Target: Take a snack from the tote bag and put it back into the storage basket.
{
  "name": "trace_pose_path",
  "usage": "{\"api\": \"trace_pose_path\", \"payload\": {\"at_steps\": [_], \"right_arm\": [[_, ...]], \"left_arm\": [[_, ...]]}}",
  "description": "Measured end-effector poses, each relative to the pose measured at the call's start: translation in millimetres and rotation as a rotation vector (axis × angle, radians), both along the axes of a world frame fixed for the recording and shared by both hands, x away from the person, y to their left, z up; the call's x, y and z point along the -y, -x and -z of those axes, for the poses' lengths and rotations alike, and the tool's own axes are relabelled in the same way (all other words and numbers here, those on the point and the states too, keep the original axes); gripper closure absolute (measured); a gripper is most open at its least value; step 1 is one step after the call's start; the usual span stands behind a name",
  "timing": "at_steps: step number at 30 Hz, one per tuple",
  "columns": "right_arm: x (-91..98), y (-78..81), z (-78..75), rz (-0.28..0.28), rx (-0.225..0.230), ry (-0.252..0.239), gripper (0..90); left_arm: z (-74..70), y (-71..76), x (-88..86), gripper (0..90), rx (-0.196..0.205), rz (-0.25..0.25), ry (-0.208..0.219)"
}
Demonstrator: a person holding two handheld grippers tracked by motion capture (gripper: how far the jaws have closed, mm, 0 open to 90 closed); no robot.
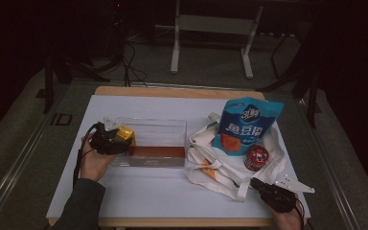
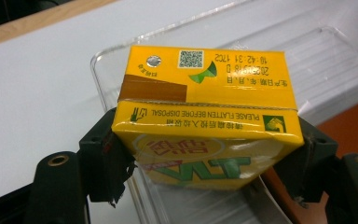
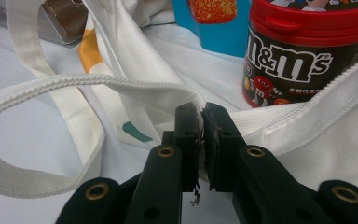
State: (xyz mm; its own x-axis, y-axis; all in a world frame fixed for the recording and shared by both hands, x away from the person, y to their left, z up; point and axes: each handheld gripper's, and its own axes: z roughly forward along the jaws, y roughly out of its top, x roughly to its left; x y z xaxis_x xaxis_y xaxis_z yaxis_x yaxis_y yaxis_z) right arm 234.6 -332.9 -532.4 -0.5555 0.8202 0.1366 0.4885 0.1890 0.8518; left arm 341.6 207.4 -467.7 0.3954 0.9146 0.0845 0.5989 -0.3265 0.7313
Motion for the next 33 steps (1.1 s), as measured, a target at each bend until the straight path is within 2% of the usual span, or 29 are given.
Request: {"api": "trace_pose_path", "payload": {"at_steps": [7,10,16,20,25,29,33], "right_arm": [[0.4,-0.2,0.2,-0.001,-0.001,-0.003,83.9],[0.3,-0.1,0.1,-0.001,-0.002,-0.003,83.9],[0.3,-0.1,0.1,-0.001,-0.002,-0.003,83.9],[0.4,-0.3,0.1,-0.002,-0.002,-0.002,83.9],[0.5,-0.3,0.2,-0.001,-0.002,-0.005,83.5],[0.8,-0.4,0.3,-0.004,-0.003,-0.011,82.6],[0.8,-0.3,0.2,-0.004,-0.003,-0.010,82.7]], "left_arm": [[-2.9,-11.8,9.2,28.7,0.013,-0.011,-0.020],[-2.1,-13.9,11.4,28.6,0.018,-0.025,-0.006],[0.2,-9.1,10.6,28.4,0.014,-0.041,0.013],[3.8,-4.0,7.9,28.4,0.028,-0.056,0.035],[4.5,-1.0,3.5,28.2,0.005,-0.079,0.063],[3.4,0.8,4.3,27.9,-0.007,-0.094,0.058],[2.6,4.4,3.4,27.4,-0.012,-0.085,0.053]]}}
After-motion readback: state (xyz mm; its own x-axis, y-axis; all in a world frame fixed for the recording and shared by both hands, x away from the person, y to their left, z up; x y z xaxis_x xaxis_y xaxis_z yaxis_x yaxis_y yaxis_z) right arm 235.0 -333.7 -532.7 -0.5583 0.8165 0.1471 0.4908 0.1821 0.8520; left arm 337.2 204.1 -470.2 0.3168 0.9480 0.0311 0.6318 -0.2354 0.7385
